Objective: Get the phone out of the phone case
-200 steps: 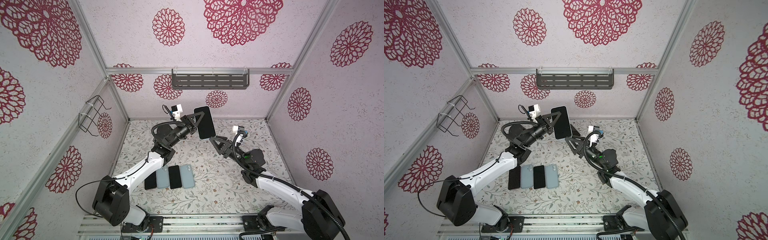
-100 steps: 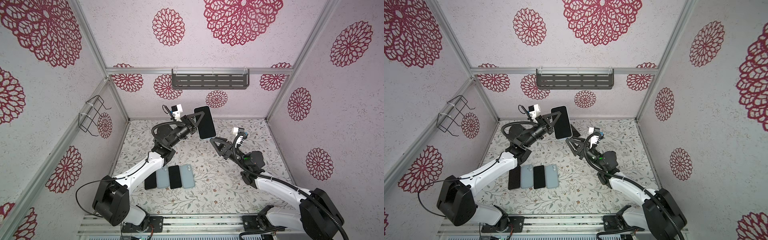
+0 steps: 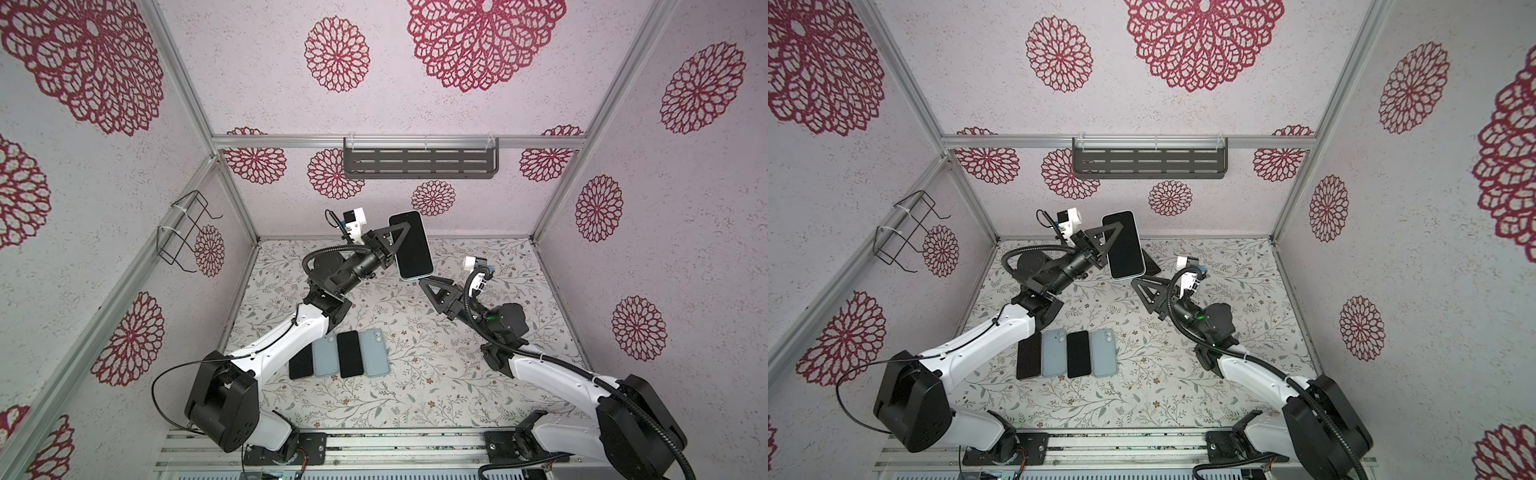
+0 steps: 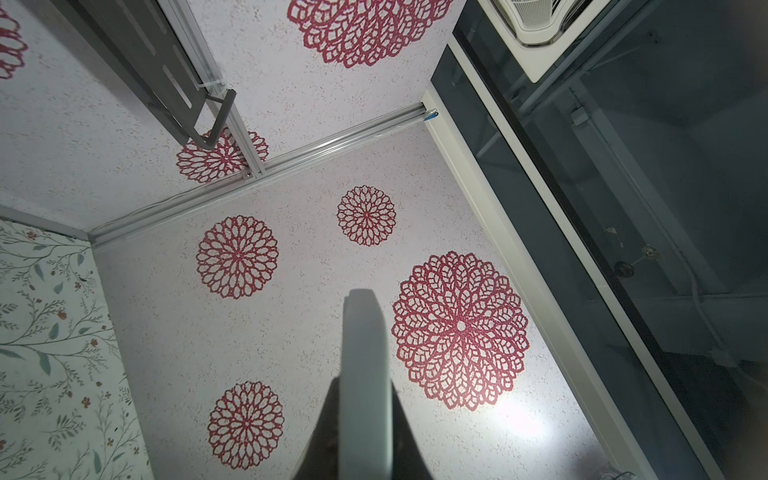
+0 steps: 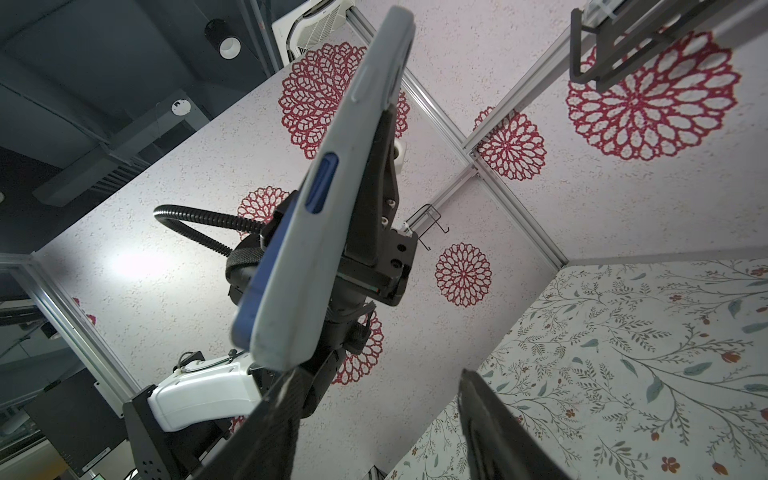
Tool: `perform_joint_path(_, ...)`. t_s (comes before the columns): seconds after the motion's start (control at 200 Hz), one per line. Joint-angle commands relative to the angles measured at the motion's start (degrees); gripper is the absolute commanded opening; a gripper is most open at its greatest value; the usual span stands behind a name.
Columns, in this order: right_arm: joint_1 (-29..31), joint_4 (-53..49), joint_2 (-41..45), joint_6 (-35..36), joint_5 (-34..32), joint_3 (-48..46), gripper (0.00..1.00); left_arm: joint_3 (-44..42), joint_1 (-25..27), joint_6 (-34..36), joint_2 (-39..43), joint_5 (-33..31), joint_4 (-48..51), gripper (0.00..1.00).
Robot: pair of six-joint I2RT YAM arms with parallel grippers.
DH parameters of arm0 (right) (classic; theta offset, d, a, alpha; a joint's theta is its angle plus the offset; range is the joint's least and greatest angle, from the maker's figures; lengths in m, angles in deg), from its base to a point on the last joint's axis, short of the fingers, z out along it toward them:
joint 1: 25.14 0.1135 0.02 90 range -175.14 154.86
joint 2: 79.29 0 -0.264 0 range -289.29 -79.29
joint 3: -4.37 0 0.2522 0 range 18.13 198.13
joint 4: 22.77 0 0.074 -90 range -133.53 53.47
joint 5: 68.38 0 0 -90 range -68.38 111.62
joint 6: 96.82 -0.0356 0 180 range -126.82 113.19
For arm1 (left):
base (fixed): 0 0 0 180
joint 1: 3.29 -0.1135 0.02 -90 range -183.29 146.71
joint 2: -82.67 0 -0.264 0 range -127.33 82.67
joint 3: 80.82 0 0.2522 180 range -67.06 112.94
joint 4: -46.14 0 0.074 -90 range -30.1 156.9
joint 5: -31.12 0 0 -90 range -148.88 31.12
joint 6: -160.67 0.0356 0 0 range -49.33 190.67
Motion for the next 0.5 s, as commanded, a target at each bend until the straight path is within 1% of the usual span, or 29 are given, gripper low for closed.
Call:
perform_joint_path(0.0, 0.3, 4.8, 1.2, -0.9, 0.5, 0.4, 0.64, 0.8, 0.0, -0.5, 0.7, -1.1, -4.4, 0.0)
perform_joint_path(0.495, 0.5, 6.6, 1.0, -2.0, 1.0, 0.2, 0.66, 0.0, 0.2, -0.7, 0.0, -1.4, -5.4, 0.0)
